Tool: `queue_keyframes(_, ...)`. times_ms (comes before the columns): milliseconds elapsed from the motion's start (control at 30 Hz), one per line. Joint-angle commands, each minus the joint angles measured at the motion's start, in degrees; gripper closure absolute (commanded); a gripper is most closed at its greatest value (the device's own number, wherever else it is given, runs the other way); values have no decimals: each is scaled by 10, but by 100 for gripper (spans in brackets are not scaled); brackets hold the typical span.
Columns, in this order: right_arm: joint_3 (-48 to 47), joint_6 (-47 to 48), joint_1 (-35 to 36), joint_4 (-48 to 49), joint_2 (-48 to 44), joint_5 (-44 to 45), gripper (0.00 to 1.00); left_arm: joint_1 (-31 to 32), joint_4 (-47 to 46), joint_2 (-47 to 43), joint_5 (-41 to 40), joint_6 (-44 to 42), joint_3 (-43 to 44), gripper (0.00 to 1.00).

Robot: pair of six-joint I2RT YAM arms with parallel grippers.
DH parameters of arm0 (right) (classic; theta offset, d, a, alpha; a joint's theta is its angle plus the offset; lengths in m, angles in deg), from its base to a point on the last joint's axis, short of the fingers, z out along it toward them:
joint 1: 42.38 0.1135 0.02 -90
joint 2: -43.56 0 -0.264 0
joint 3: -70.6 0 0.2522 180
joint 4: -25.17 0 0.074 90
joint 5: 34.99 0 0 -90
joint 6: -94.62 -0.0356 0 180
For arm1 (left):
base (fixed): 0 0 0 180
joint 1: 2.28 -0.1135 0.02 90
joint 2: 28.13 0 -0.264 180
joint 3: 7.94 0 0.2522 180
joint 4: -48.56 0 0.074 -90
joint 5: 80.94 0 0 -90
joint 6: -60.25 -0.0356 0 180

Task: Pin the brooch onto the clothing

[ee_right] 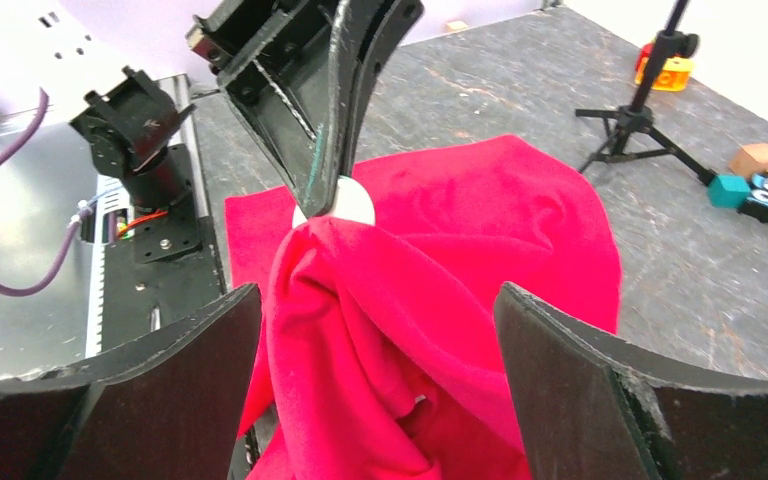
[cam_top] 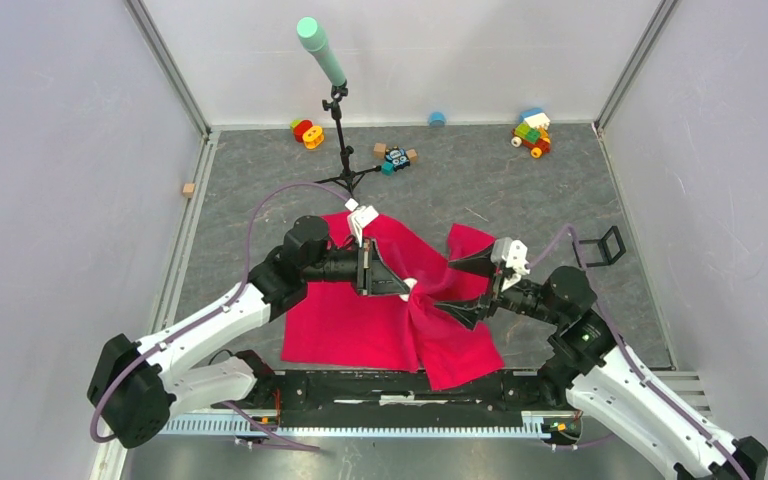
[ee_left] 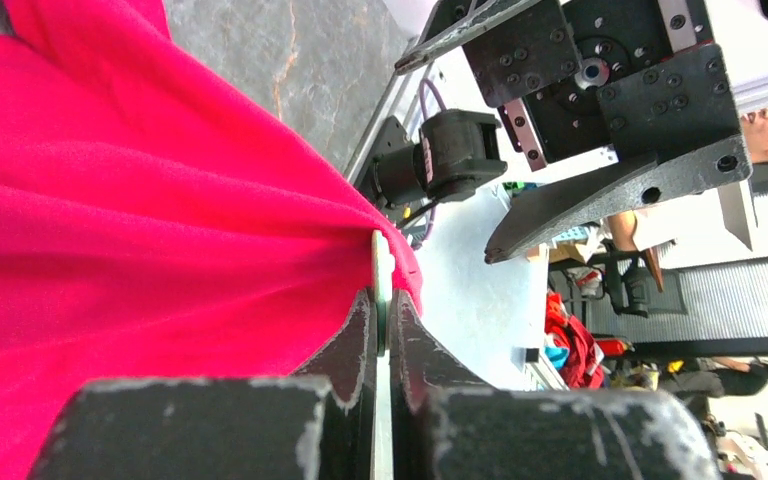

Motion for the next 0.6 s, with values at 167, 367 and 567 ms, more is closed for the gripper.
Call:
queue_keyframes(167,8,-53,8,126,89,-97,17,-18,-8,18,106,-7,45,98)
queue_keyframes(367,19,-35,37,108,129,-82,41,-28,-32,24,108,8,44,98)
queue_keyframes(567,17,-1,55,64,169,-56,88,-35,-44,24,118,12,48,98)
